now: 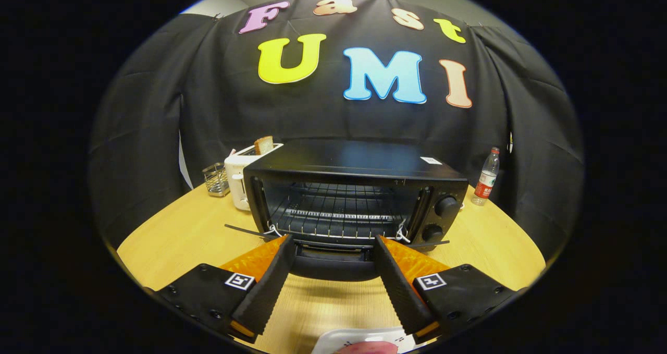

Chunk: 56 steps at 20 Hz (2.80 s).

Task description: Open the toaster oven, put the food inside, and close the toaster oven door.

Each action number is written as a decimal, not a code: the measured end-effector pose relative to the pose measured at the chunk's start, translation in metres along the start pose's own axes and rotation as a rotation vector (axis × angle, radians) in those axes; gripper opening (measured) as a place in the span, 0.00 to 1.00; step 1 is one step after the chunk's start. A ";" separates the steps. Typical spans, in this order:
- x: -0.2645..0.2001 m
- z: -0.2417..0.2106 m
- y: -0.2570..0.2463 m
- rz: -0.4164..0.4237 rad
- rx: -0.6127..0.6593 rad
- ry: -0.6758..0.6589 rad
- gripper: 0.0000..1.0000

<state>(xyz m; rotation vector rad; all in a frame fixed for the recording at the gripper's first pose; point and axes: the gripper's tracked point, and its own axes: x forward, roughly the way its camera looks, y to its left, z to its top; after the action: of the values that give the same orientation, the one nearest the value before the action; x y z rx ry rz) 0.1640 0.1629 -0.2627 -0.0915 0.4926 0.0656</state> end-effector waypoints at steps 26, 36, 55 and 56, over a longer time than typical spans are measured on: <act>-0.064 -0.063 -0.015 0.269 0.036 0.342 0.98; -0.097 -0.096 -0.070 0.370 0.288 0.634 0.96; -0.112 -0.184 -0.104 0.337 0.374 0.989 0.55; -0.111 -0.190 -0.106 0.321 0.361 0.997 0.46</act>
<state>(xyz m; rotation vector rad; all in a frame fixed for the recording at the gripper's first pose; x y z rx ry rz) -0.0136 0.0338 -0.3686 0.3310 1.5043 0.2488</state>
